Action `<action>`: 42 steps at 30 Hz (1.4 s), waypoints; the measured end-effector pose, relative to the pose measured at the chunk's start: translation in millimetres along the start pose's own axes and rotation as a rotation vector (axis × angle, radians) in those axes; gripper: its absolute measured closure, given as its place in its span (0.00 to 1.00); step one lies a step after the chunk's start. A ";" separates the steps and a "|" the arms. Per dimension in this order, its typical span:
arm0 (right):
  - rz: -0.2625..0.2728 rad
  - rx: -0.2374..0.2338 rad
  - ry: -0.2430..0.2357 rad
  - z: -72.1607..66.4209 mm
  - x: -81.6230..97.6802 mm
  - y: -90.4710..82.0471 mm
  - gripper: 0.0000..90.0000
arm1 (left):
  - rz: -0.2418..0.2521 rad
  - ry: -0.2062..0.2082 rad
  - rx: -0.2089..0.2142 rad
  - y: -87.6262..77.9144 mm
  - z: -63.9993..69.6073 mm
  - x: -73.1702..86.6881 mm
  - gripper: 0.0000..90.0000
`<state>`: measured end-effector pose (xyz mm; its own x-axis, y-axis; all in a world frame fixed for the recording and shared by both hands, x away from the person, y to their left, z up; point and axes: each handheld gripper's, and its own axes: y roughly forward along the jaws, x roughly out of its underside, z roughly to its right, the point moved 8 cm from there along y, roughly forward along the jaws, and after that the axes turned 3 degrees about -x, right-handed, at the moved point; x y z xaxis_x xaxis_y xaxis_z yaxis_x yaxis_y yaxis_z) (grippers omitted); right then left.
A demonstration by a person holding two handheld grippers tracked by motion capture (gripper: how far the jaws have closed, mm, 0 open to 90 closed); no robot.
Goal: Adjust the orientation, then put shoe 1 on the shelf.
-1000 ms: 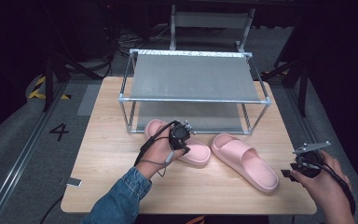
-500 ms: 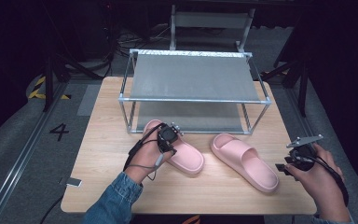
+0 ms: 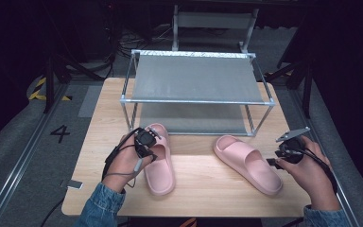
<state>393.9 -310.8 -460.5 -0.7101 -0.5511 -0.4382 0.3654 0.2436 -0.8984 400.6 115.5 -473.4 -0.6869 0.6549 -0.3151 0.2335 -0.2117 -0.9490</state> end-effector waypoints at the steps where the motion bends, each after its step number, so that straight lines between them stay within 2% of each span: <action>1: 0.001 -0.001 -0.003 -0.5 -1.5 0.7 0.58 | -0.001 -0.005 -0.005 -0.6 -2.5 2.3 0.82; 5: 0.001 -0.005 -0.010 -1.8 -5.1 2.1 0.58 | -0.011 -0.038 -0.037 -4.0 -14.4 10.3 0.81; 9: 0.002 -0.005 -0.010 -1.9 -5.4 2.6 0.57 | 0.006 -0.072 -0.063 -6.2 -27.9 14.0 0.81; 14: 0.003 -0.003 -0.002 -0.6 -3.0 1.9 0.57 | 0.013 -0.094 -0.089 -8.9 -35.0 16.3 0.81; 18: 0.003 -0.003 0.001 0.0 -1.8 1.6 0.57 | 0.021 -0.097 -0.077 -14.5 -31.7 17.1 0.80; 22: 0.000 -0.008 0.006 -0.3 -0.8 2.9 0.57 | 0.026 -0.082 -0.004 -16.9 -19.5 16.1 0.77; 25: 0.000 -0.010 0.010 -1.0 0.4 3.5 0.56 | 0.035 -0.087 0.009 -12.9 -15.3 12.7 0.71; 27: 0.001 -0.010 0.012 -0.6 1.4 2.5 0.56 | 0.067 -0.102 0.018 -6.1 -13.5 8.5 0.65; 28: 0.004 -0.009 0.014 -0.3 1.8 1.9 0.56 | 0.079 -0.114 0.036 -3.4 -11.2 6.9 0.62; 31: 0.006 -0.006 0.018 0.1 2.5 0.8 0.56 | 0.084 -0.124 0.054 1.9 -7.7 4.3 0.60; 37: 0.011 -0.004 0.030 1.7 6.5 -0.6 0.56 | 0.062 -0.113 0.027 15.9 -6.3 -1.0 0.55; 42: 0.009 0.000 0.040 3.3 10.2 -2.0 0.56 | 0.040 -0.119 -0.009 23.6 -7.3 -3.8 0.60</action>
<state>387.9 -319.5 -463.1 -0.7300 -0.5167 -0.4473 0.3720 0.2485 -0.8943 413.8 113.3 -494.5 -0.7537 0.5552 -0.3517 0.2679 -0.2291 -0.9358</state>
